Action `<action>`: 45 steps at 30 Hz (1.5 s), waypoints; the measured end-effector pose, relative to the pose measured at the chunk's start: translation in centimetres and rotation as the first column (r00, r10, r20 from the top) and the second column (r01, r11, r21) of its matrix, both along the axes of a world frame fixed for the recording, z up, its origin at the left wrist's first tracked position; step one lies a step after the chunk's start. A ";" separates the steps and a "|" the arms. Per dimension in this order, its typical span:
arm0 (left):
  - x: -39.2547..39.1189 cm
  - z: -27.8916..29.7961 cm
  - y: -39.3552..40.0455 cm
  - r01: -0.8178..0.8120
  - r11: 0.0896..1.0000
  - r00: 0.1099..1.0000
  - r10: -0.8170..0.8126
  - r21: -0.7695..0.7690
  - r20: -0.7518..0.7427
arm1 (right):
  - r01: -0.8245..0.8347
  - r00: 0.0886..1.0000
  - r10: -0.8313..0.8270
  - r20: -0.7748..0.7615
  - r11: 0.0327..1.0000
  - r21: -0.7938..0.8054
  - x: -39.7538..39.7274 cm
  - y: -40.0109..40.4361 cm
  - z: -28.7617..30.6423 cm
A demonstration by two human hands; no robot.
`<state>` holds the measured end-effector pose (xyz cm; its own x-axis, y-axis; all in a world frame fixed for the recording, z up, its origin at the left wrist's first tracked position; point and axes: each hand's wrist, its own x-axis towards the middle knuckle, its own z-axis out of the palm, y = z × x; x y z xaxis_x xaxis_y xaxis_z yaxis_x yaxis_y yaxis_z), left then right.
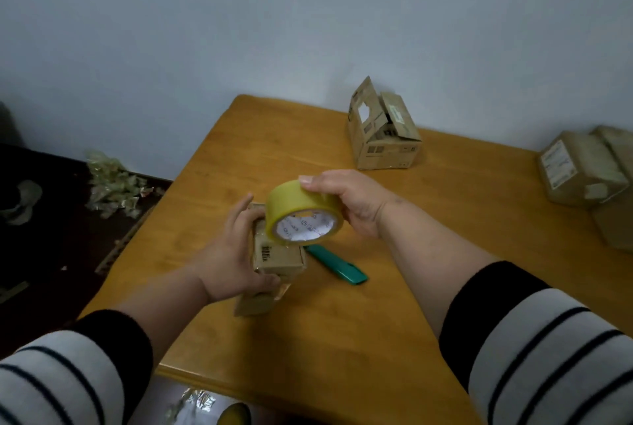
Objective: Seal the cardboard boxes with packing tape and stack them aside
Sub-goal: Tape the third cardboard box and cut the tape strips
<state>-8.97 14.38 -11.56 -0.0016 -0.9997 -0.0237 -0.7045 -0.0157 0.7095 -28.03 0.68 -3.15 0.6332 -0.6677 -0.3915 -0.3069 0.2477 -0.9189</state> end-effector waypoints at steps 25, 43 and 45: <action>5.4 2.2 3.6 -0.130 0.930 0.894 0.259 0.343 -0.365 | -0.241 0.882 0.060 -0.468 0.910 -0.338 2.3 2.7 2.6; 4.8 2.1 3.5 -0.125 0.913 0.718 0.354 0.390 -0.600 | -0.359 0.791 0.137 -0.596 0.893 -0.273 3.7 1.0 -1.0; 5.0 2.0 3.5 -0.129 0.908 0.670 0.377 0.399 -0.639 | -0.378 0.790 0.161 -0.592 0.888 -0.263 3.9 1.1 -1.1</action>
<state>-3.94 17.85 -9.53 0.1109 -0.9037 -0.4135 0.0481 -0.4107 0.9105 -24.10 1.74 -4.23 0.5637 -0.6595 -0.4973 -0.7797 -0.2263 -0.5838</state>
